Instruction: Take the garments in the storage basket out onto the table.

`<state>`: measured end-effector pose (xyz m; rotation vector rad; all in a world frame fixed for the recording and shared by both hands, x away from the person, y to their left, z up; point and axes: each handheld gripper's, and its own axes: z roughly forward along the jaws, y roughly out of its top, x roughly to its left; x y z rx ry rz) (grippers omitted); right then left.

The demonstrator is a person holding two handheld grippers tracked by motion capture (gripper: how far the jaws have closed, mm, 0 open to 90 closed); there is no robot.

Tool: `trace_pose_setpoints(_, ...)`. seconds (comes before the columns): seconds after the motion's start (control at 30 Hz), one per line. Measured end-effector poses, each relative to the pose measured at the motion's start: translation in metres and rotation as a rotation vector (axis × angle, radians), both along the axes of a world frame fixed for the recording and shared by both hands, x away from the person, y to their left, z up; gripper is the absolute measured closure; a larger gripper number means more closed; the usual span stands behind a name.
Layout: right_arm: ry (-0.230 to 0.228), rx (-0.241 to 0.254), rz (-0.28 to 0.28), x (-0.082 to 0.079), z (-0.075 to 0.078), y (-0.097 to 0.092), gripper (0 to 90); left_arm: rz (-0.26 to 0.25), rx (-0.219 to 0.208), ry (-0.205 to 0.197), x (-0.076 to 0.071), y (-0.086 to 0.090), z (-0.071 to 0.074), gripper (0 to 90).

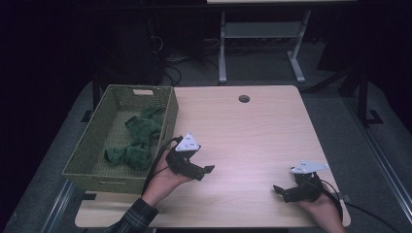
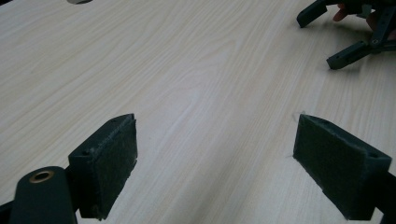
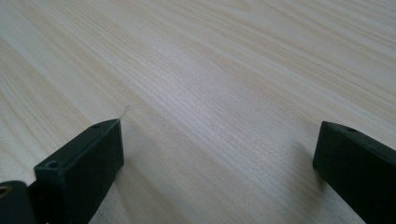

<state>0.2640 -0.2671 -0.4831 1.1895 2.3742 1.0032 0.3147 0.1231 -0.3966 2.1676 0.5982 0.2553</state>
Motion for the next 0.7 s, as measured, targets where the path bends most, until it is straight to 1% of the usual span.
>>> trace_pose_setpoints(0.07, 0.0, -0.001, -0.002, 0.0, 0.0, 0.0, 1.5, -0.005, -0.002, -0.001, 0.002, 0.0, 0.003, 13.1)
trace_pose_setpoints(0.1, 0.0, -0.001, -0.002, 0.0, 0.0, 0.0, 1.5, -0.014, 0.012, -0.009, 0.003, 0.0, 0.005, 13.1)
trace_pose_setpoints(0.13, 0.001, -0.001, -0.002, 0.0, 0.0, 0.0, 1.5, -0.011, 0.004, -0.007, 0.003, 0.0, 0.006, 13.1)
trace_pose_setpoints(0.17, 0.001, -0.001, -0.002, 0.0, 0.0, 0.0, 1.5, -0.017, 0.01, -0.009, 0.003, 0.0, 0.008, 13.1)
trace_pose_setpoints(0.27, -0.001, 0.0, -0.004, 0.0, 0.0, 0.0, 1.5, -0.016, 0.0, -0.015, 0.004, 0.001, 0.014, 13.1)
trace_pose_setpoints(0.3, -0.001, 0.0, -0.003, 0.0, 0.0, 0.0, 1.5, -0.02, 0.006, -0.022, 0.005, 0.002, 0.016, 13.1)
trace_pose_setpoints(0.37, -0.001, 0.0, -0.003, 0.0, 0.0, 0.0, 1.5, -0.019, 0.006, -0.021, 0.008, 0.004, 0.019, 13.1)
trace_pose_setpoints(0.43, -0.001, 0.0, -0.004, 0.0, 0.0, 0.0, 1.5, -0.012, -0.004, -0.024, 0.011, 0.005, 0.023, 13.1)
trace_pose_setpoints(0.53, -0.001, 0.0, -0.003, 0.0, 0.0, 0.0, 1.5, -0.014, 0.004, -0.019, 0.015, 0.007, 0.025, 13.2)
trace_pose_setpoints(0.57, -0.001, 0.0, -0.004, 0.0, 0.0, 0.0, 1.5, -0.01, -0.004, -0.016, 0.016, 0.008, 0.026, 13.2)
trace_pose_setpoints(0.67, -0.002, 0.0, -0.003, 0.0, 0.0, 0.0, 1.5, -0.01, 0.006, -0.018, 0.021, 0.011, 0.031, 13.5)
trace_pose_setpoints(0.7, -0.001, 0.0, -0.004, 0.0, 0.0, 0.0, 1.5, -0.009, 0.019, -0.023, 0.024, 0.013, 0.034, 13.8)
